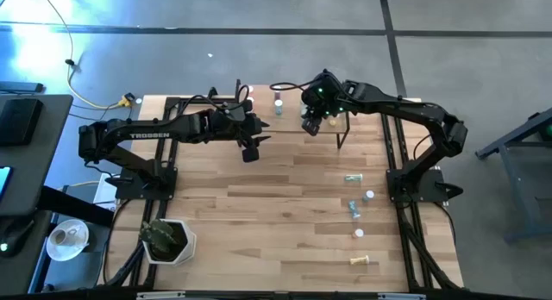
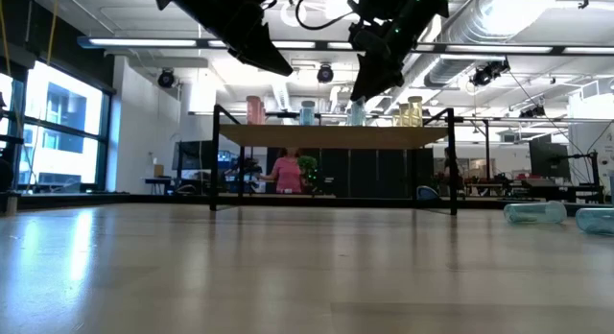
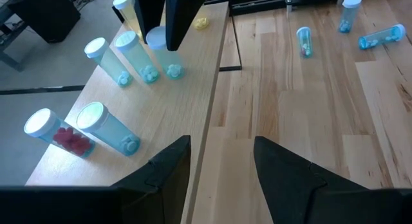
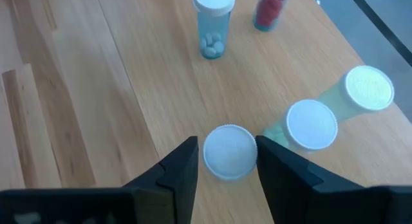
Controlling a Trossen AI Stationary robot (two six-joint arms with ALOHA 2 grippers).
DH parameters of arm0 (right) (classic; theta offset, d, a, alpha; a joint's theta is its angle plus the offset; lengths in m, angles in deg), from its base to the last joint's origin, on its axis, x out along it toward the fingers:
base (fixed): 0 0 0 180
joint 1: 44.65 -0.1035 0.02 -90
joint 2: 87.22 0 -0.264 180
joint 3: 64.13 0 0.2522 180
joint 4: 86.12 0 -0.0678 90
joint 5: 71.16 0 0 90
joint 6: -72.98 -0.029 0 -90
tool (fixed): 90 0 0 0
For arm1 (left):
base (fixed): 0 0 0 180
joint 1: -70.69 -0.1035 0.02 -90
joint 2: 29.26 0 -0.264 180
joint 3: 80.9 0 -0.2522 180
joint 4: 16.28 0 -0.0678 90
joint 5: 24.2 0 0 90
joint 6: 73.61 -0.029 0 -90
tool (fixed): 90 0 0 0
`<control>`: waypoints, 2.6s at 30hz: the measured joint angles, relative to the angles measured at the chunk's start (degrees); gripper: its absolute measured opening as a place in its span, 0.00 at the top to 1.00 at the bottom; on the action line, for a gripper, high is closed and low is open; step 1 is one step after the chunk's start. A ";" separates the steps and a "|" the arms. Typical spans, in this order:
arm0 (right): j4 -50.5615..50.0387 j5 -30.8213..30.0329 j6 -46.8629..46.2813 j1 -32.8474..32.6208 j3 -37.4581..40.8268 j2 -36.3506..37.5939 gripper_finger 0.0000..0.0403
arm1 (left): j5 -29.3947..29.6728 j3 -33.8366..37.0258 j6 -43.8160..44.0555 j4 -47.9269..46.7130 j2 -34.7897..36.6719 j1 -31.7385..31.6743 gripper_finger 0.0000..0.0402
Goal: Pick and place medicine bottles onto shelf by color
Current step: Put the green pill bottle on the shelf aligned with the other green pill bottles, then put the blue pill bottle on the shelf aligned with the other blue pill bottles
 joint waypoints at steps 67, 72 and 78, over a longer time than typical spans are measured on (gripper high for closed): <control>-8.72 -0.61 -1.66 -6.25 1.08 12.36 0.64 | -0.17 0.00 0.62 0.62 0.02 0.00 0.60; -6.50 -1.40 -7.01 -11.56 7.89 16.98 0.64 | -0.15 0.00 3.84 0.57 0.02 0.00 0.60; -1.27 -4.99 -15.92 -19.49 17.83 25.14 0.64 | -0.13 0.00 6.52 0.15 0.02 0.00 0.60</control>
